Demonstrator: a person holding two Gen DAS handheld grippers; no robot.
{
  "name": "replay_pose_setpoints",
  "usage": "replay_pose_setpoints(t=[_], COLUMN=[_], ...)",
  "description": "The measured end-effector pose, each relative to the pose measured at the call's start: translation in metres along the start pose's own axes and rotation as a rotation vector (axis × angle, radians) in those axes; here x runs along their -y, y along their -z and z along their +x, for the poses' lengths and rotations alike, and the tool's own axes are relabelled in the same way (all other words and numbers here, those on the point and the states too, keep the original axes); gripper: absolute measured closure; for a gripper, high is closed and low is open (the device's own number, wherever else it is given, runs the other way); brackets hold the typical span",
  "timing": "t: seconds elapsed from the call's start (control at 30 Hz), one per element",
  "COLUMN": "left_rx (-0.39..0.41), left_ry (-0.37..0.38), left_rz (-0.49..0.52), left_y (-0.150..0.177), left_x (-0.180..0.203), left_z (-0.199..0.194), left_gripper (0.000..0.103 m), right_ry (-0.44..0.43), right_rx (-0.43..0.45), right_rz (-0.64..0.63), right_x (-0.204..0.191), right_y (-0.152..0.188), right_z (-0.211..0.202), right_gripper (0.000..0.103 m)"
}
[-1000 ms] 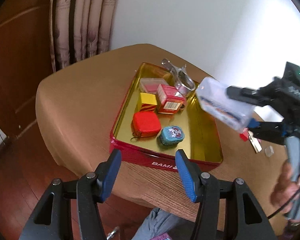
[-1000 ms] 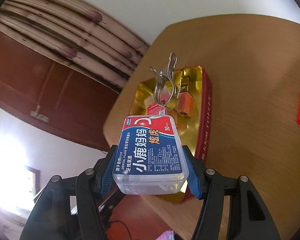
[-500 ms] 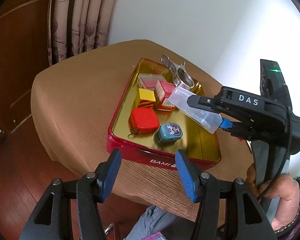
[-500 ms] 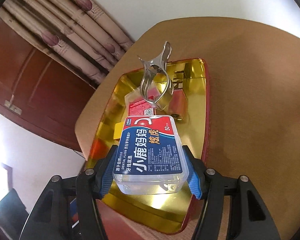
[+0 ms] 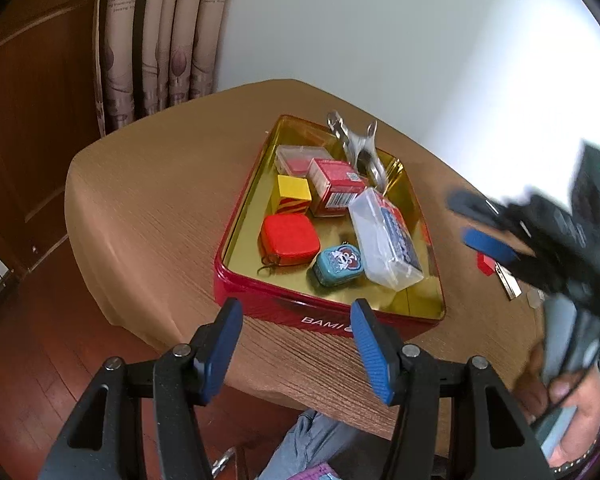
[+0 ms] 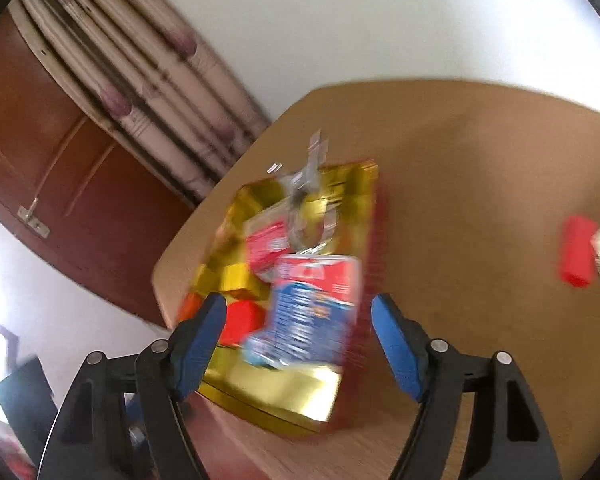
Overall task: Organize rigid objects
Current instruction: 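Move both tools back toward the remaining blocks on the table, then grasp the red rectangular block with the left tool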
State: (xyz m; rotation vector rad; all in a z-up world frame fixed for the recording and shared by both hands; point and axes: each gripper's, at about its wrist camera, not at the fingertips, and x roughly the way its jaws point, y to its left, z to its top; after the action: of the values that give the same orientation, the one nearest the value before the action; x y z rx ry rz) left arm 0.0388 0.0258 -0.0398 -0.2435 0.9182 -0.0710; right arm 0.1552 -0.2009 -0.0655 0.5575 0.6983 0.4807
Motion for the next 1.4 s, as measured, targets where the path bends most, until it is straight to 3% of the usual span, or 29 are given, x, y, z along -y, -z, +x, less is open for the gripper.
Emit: replay_pose_setpoints(t=[0.07, 0.33, 0.4, 0.5, 0.57, 0.63, 0.73, 0.83, 1.03, 1.4], left_rx=[0.002, -0.011, -0.02, -0.036, -0.045, -0.052, -0.064, -0.063, -0.137, -0.25], left_ry=[-0.008, -0.012, 0.012, 0.059, 0.091, 0.138, 0.167, 0.183, 0.212, 0.165], left_rz=[0.019, 0.105, 0.146, 0.225, 0.285, 0.332, 0.397, 0.467, 0.589, 0.681], left_y=[0.0, 0.007, 0.01, 0.018, 0.022, 0.022, 0.013, 0.001, -0.017, -0.029], left_x=[0.004, 0.028, 0.041, 0.068, 0.092, 0.119, 0.16, 0.201, 0.27, 0.311], left_z=[0.0, 0.005, 0.007, 0.008, 0.009, 0.011, 0.024, 0.042, 0.095, 0.168], left_gripper=[0.045, 0.045, 0.045, 0.045, 0.045, 0.045, 0.044, 0.044, 0.043, 0.044], right_ry=[0.069, 0.564, 0.686, 0.789, 0.793, 0.756, 0.679, 0.631, 0.582, 0.46], right_rx=[0.04, 0.095, 0.099, 0.117, 0.145, 0.202, 0.233, 0.235, 0.261, 0.241], right_rz=[-0.008, 0.043, 0.075, 0.137, 0.205, 0.284, 0.361, 0.338, 0.263, 0.262], right_x=[0.023, 0.174, 0.212, 0.255, 0.277, 0.293, 0.308, 0.308, 0.311, 0.301], right_y=[0.016, 0.093, 0.108, 0.123, 0.129, 0.133, 0.136, 0.136, 0.14, 0.143], right_z=[-0.025, -0.13, -0.155, -0.186, -0.205, -0.223, -0.232, -0.234, -0.244, -0.245], right_gripper=[0.025, 0.024, 0.022, 0.022, 0.02, 0.01, 0.008, 0.008, 0.005, 0.005])
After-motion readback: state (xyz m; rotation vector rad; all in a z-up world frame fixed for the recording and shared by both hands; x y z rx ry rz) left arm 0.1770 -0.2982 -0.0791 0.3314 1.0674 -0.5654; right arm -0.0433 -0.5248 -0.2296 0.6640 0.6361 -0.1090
